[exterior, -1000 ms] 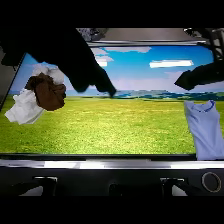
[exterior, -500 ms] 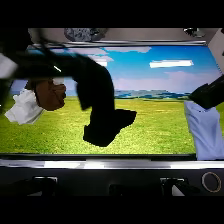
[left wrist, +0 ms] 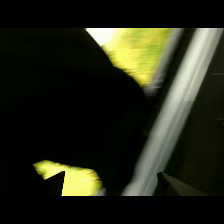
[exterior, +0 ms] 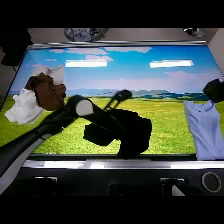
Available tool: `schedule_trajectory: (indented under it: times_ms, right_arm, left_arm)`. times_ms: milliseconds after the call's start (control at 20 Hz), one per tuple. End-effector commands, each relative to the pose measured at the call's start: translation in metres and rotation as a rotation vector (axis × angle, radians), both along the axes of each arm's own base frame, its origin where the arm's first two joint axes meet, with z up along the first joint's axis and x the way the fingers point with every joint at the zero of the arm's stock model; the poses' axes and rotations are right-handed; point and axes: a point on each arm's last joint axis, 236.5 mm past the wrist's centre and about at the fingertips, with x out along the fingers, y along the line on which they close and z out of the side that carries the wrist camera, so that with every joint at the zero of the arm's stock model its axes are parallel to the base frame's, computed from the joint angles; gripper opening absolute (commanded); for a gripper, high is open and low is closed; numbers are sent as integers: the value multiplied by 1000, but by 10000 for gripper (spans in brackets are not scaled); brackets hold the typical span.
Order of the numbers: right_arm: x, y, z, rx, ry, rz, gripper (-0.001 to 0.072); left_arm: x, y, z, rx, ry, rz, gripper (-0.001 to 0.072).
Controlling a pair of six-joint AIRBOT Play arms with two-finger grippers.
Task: Fold the shirts.
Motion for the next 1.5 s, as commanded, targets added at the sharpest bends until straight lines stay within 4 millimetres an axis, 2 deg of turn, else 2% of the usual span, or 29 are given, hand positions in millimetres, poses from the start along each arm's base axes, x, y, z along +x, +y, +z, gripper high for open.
schedule_trajectory:
  times_ms: [0,100,200,250,300,400,500,700,750,850,900,950,1050,1150,1200,1250,1300,1350,1400,1450]
  right_arm:
    - [-3,18,-53,90,205,45,672]
    - [-6,57,-99,253,319,127,672]
    - [-25,94,-156,422,461,182,674]
    - [-37,103,-184,466,524,185,675]
    - [-49,105,-211,488,580,160,675]
    - [-75,111,-254,529,676,116,675]
    - [-88,121,-275,579,711,97,674]
    - [-97,134,-293,648,724,68,674]
    - [-97,138,-297,668,722,59,674]
    - [-101,145,-309,712,724,32,672]
    - [-103,148,-314,732,731,18,664]
    - [-104,152,-319,753,731,9,620]
    - [-100,159,-326,803,718,-27,595]
    - [-97,164,-332,836,710,-57,495]
    - [-97,165,-332,842,712,-53,341]
    - [-95,165,-332,841,705,-46,55]
    - [-93,165,-329,835,690,-5,45]
    - [-90,165,-320,818,673,70,45]
    - [-81,162,-304,787,641,137,45]
    - [-64,153,-282,726,579,193,45]
  left_arm:
    - [75,125,-2,213,-41,292,720]
    - [75,170,-25,203,123,420,717]
    - [56,203,-69,230,270,495,710]
    - [41,210,-93,235,336,502,662]
    - [26,209,-112,221,388,500,592]
    - [7,193,-134,169,449,510,593]
    - [3,174,-149,128,443,522,593]
    - [-4,156,-171,159,442,483,583]
    - [-6,154,-174,165,450,479,448]
    - [-9,151,-175,169,453,469,73]
    - [-9,150,-174,164,454,471,28]
    - [-8,150,-173,163,452,472,28]
    - [-7,150,-171,160,447,471,28]
    - [-7,150,-168,154,439,471,28]
    - [-6,149,-166,150,433,471,28]
    - [-4,149,-162,143,423,471,28]
    - [1,148,-155,132,402,470,27]
    - [13,146,-139,112,350,466,26]
    - [29,147,-117,96,264,457,25]
    - [52,149,-82,79,141,449,25]
